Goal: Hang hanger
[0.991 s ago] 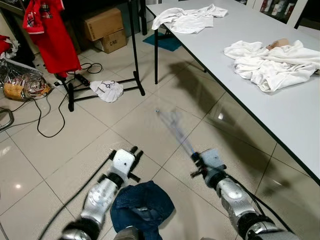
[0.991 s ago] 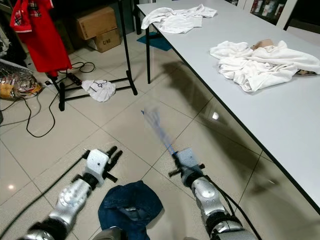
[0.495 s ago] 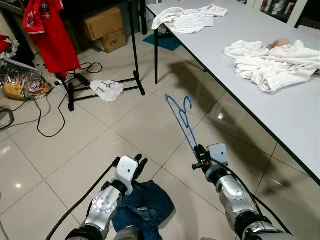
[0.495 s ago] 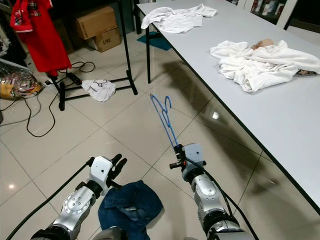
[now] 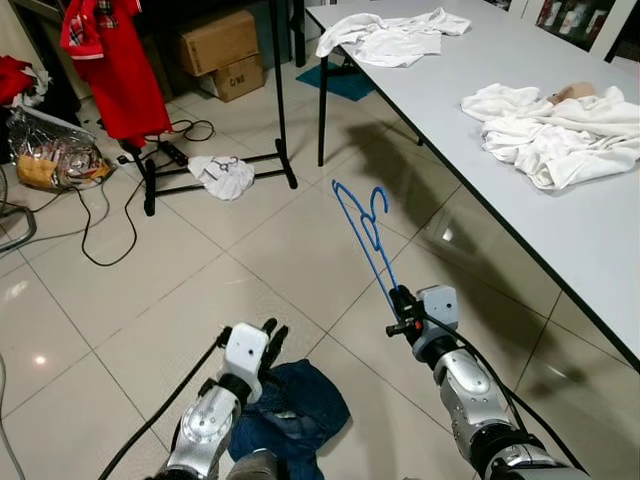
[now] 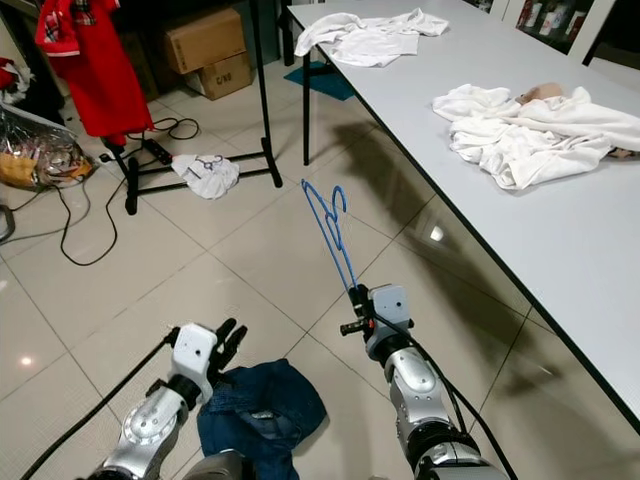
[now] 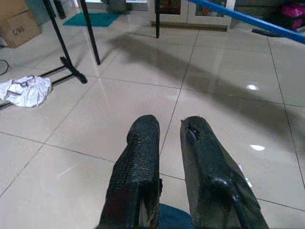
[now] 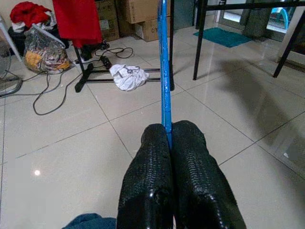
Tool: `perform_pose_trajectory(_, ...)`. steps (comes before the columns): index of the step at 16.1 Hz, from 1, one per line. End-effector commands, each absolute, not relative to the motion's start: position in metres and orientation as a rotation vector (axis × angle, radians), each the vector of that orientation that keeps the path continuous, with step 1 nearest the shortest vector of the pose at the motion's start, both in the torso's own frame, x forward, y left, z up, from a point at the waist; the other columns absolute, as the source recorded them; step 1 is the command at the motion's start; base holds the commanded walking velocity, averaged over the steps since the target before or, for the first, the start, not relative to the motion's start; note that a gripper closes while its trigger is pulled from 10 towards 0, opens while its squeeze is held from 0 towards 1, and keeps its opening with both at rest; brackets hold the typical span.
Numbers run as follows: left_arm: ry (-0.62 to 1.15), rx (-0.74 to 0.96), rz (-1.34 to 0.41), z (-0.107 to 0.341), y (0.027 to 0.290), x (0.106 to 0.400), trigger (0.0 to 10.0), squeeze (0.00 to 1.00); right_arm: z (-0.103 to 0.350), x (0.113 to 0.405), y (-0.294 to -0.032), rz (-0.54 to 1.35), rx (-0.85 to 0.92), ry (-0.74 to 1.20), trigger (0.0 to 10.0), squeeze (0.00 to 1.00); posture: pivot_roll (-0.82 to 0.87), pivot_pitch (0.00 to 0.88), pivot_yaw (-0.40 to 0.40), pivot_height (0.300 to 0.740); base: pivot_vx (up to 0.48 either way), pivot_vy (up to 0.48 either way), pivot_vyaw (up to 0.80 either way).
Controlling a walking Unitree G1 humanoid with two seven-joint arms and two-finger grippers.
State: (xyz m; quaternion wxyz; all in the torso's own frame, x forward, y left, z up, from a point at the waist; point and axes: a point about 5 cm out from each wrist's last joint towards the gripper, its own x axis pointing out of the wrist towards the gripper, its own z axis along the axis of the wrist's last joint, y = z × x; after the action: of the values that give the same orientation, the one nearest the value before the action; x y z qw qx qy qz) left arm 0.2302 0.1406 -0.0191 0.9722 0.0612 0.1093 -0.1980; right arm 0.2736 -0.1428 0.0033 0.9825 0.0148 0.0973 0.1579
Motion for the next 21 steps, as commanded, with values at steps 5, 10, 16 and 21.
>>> perform_pose_trajectory(5,0.206,0.129,-0.363,-0.016,0.146,0.233,10.0,0.00,0.006,0.277,-0.142,0.313,0.043,0.188,10.0,0.00,0.09,0.012,0.032,0.740,0.000,0.000,0.00)
perform_pose_trajectory(10,0.197,0.117,-0.347,-0.014,0.138,0.239,10.0,0.00,0.009,0.281,-0.148,0.313,0.027,0.182,10.0,0.00,0.03,0.001,0.013,0.740,0.000,0.000,0.00)
perform_pose_trajectory(16,0.204,0.144,-0.352,-0.014,0.142,0.240,10.0,0.00,0.002,0.272,-0.149,0.296,0.037,0.193,10.0,0.00,0.02,0.013,0.039,0.740,0.000,0.000,0.00)
perform_pose_trajectory(21,0.207,0.132,-0.362,-0.016,0.134,0.236,10.0,0.00,0.003,0.269,-0.160,0.269,0.029,0.182,10.0,0.00,-0.02,0.023,0.042,0.740,0.000,0.000,0.00)
